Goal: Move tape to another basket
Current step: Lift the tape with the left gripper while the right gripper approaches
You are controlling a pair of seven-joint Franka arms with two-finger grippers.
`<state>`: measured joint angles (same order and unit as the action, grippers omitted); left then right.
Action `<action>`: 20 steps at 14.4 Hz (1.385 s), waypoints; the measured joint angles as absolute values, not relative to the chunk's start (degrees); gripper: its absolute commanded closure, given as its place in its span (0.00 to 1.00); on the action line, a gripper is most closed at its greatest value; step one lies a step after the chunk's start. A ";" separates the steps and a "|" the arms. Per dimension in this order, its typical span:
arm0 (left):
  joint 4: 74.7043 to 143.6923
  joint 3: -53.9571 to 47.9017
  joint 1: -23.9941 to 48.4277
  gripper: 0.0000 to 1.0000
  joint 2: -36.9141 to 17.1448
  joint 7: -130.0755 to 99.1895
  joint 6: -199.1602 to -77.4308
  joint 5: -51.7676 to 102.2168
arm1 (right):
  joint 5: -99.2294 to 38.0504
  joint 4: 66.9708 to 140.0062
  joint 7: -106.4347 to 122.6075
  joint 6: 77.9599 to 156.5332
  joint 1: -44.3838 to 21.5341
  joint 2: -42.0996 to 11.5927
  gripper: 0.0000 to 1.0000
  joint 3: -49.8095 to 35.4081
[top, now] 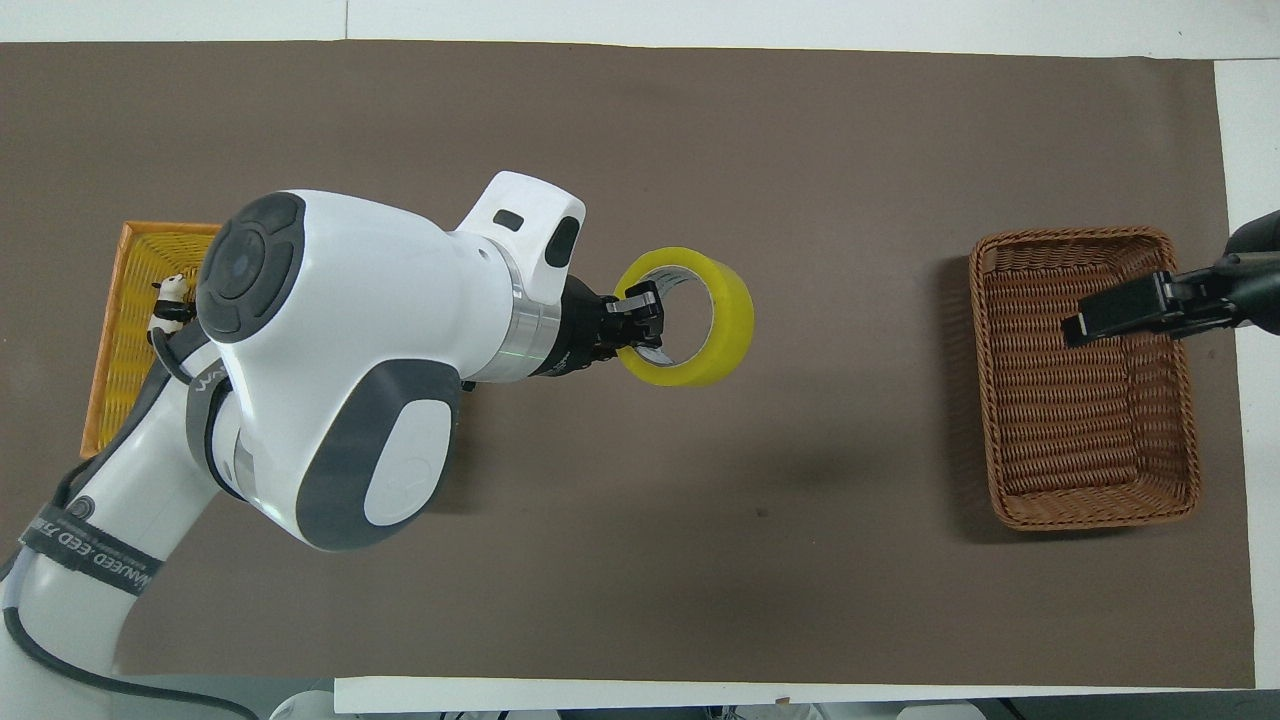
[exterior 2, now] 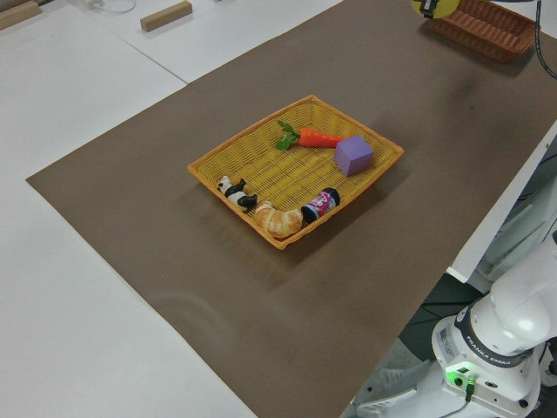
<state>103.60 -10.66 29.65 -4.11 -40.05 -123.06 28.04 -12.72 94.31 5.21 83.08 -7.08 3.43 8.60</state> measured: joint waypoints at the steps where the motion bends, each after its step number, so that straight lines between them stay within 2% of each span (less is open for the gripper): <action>1: 103.61 -10.59 29.65 1.00 -4.17 -40.05 -122.83 28.04 | -15.83 94.43 5.21 83.09 -6.98 3.45 0.00 8.76; 3: 103.61 -10.58 29.66 1.00 -4.25 -40.05 -122.72 28.03 | -22.53 95.65 5.21 83.25 -6.41 3.70 0.00 8.99; 6: 103.62 -10.59 29.67 1.00 -4.29 -39.99 -122.03 27.06 | -34.31 102.15 5.23 84.69 -4.74 5.00 0.00 9.14; 11: 103.63 -10.68 29.72 1.00 -4.30 -39.97 -121.58 26.66 | -48.63 109.15 5.48 93.69 -5.37 5.00 0.00 8.76; 20: 103.63 -10.68 29.72 1.00 -4.31 -39.97 -121.55 26.19 | -55.44 113.19 5.38 104.07 -16.38 3.26 0.00 8.47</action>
